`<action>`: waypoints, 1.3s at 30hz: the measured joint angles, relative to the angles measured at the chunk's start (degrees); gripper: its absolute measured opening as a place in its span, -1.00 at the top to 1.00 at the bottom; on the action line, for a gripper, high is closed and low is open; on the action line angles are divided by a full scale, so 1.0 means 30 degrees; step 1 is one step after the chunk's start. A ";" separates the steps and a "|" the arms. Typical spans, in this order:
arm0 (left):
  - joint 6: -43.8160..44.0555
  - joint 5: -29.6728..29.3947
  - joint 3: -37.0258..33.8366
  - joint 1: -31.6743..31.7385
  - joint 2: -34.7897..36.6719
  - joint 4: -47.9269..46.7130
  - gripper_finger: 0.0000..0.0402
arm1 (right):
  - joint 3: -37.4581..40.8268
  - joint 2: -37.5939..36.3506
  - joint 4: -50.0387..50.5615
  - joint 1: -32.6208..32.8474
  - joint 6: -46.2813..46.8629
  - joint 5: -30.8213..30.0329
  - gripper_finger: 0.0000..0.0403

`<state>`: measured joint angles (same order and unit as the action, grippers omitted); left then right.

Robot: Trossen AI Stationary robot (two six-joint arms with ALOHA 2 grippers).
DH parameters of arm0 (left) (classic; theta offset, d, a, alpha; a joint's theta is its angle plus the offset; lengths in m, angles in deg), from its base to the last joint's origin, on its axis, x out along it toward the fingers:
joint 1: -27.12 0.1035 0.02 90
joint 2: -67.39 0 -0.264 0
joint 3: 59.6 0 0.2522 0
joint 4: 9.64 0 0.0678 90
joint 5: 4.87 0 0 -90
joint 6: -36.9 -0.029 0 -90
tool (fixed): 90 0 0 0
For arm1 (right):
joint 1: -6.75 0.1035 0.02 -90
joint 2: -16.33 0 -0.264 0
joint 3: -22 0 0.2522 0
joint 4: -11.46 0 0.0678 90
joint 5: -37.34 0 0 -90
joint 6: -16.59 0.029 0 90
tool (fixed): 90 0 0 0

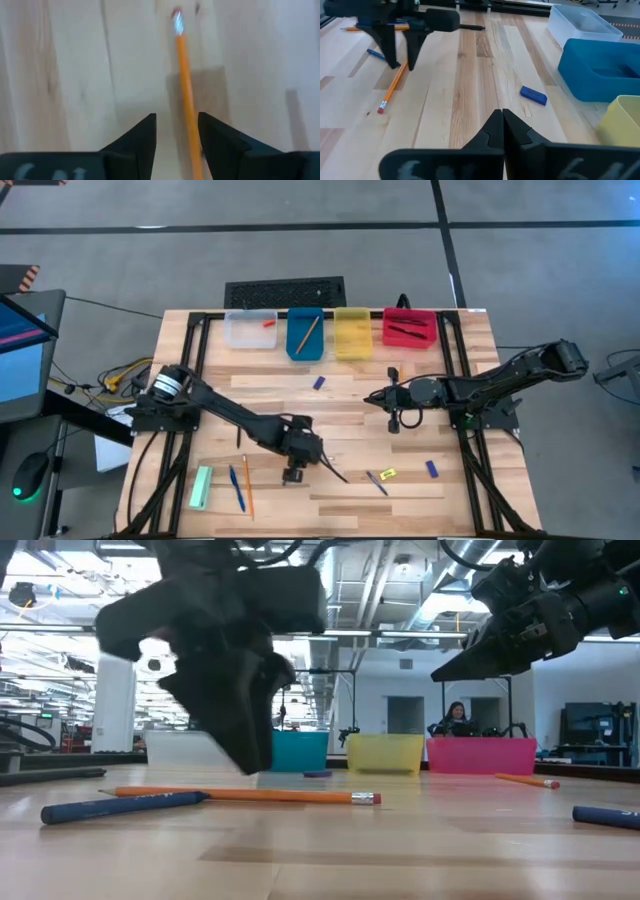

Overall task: Sort crayons/erasers/pens/pencils in bins
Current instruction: Put the orange pencil into the blue bin

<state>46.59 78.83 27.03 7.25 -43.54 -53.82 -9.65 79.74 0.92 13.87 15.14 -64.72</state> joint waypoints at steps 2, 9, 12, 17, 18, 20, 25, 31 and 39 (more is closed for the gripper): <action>-0.0223 0.0005 0.0824 0.0000 -0.0456 -0.0342 0.33 | 0.0000 0.0000 -0.0005 0.0000 0.0000 -0.0004 0.96; -0.0546 0.1163 0.3942 0.0027 -0.2773 -0.2908 0.40 | -0.0007 0.0000 -0.0008 -0.0007 0.0000 -0.0001 0.96; -0.0494 0.0961 0.5191 0.0007 -0.3833 -0.4214 0.44 | -0.0007 0.0000 0.0021 -0.0006 0.0000 -0.0004 0.96; -0.0344 0.0908 0.6493 0.0015 -0.4738 -0.5628 0.50 | -0.0007 0.0000 0.0092 -0.0007 -0.0007 -0.0004 0.96; -0.0350 0.0916 0.6621 0.0015 -0.4802 -0.5743 0.52 | -0.0007 0.0000 0.0087 -0.0007 -0.0007 -0.0004 0.96; -0.0455 0.0898 0.6626 0.0074 -0.4810 -0.5761 0.56 | -0.0007 0.0000 0.0168 -0.0007 -0.0015 -0.0004 0.96; -0.0573 0.1181 0.6641 0.0422 -0.4845 -0.6100 0.71 | -0.0007 0.0000 0.0164 -0.0007 -0.0022 -0.0004 0.96; -0.1338 0.1664 0.6626 0.0763 -0.4861 -0.6339 0.91 | -0.0007 0.0000 0.0170 -0.0007 -0.0022 -0.0004 0.96; -0.1984 0.0868 0.6604 0.0933 -0.4823 -0.7046 0.90 | -0.0007 0.0000 0.0174 -0.0007 -0.0022 -0.0004 0.96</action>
<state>40.64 81.43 46.84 10.04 -58.01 -74.96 -9.67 79.74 1.44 13.85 15.07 -64.74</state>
